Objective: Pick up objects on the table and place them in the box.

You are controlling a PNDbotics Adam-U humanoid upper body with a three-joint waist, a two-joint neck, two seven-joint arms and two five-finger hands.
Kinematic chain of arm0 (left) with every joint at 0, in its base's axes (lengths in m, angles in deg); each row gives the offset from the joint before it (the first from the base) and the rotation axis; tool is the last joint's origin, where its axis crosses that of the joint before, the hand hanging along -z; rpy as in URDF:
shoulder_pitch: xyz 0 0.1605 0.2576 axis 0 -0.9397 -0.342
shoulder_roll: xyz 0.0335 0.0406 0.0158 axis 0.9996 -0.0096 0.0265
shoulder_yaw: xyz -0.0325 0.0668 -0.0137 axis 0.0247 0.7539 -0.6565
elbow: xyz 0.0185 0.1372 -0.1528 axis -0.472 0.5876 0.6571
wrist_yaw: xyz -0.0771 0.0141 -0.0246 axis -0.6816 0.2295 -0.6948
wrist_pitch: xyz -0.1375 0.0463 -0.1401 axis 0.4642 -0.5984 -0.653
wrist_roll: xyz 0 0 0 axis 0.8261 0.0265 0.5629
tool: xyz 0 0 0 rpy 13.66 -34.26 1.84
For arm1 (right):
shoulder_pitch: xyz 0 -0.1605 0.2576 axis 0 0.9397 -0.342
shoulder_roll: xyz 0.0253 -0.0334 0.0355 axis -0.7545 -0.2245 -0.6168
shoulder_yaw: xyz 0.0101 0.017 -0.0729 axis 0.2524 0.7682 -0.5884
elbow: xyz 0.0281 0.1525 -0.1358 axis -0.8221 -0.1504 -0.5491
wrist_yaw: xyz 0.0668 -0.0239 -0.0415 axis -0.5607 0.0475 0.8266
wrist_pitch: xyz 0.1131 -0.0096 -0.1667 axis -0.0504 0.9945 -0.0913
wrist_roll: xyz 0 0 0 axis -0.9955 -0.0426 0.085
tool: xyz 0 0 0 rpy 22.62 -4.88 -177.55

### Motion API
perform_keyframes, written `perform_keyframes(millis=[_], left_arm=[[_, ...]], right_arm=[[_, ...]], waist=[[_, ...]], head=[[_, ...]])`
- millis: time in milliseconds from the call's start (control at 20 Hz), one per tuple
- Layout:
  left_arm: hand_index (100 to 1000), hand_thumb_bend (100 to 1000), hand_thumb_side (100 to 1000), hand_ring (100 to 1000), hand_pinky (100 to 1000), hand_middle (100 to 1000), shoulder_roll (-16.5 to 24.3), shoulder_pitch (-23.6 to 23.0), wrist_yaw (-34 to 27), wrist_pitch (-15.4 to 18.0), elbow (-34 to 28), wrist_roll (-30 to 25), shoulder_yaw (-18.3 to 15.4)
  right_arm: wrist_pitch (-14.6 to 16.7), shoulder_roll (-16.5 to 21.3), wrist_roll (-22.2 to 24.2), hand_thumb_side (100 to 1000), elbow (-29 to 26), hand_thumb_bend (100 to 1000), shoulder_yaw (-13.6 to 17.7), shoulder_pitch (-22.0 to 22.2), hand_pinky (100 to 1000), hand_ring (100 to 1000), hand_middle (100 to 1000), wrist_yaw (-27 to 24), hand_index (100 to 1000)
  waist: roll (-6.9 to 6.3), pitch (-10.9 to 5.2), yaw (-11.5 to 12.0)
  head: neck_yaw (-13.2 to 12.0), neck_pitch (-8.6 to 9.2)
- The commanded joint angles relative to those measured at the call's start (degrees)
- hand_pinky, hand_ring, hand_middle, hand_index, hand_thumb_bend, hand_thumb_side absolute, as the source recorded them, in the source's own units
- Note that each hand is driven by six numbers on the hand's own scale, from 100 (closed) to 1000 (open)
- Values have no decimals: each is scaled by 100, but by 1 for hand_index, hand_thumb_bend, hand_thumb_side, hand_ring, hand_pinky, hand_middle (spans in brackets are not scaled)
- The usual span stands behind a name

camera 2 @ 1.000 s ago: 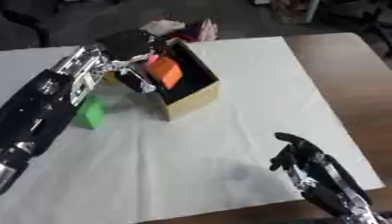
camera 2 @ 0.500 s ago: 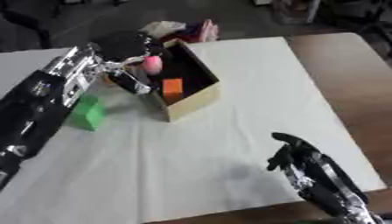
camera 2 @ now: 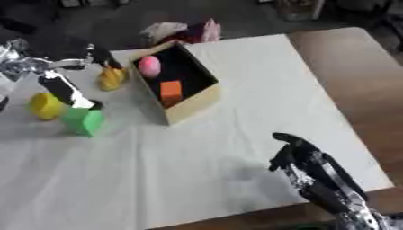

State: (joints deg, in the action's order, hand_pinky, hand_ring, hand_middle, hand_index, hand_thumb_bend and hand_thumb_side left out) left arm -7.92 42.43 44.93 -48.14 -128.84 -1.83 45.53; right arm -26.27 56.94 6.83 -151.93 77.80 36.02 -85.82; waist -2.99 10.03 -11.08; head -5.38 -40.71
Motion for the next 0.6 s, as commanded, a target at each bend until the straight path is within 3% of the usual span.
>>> perform_keyframes(millis=[50,100,250,600], left_arm=[[925,527,456,766,811,783,236,53,53,103,-24,-342,-96],[945,588,478,798,833,822,257,6,88,80,25,-377,-121],[950,606,483,803,838,829,201,-72,344,-17,333,-392,-209],[954,647,512,812,845,834,109,-48,949,92,746,-202,-308]], right_arm=[[8,99,-26,539,-86,100,48,-47,713,547,490,16,882],[7,101,-32,541,-85,100,55,-48,713,546,489,17,882],[8,98,-37,541,-84,100,54,-52,713,546,489,15,882],[4,96,-36,543,-82,100,49,-51,713,544,489,13,882]], waist=[[19,-76,1],[28,-61,9],[46,-42,2],[49,-33,8]], head=[[26,69],[42,91],[46,108],[57,106]])
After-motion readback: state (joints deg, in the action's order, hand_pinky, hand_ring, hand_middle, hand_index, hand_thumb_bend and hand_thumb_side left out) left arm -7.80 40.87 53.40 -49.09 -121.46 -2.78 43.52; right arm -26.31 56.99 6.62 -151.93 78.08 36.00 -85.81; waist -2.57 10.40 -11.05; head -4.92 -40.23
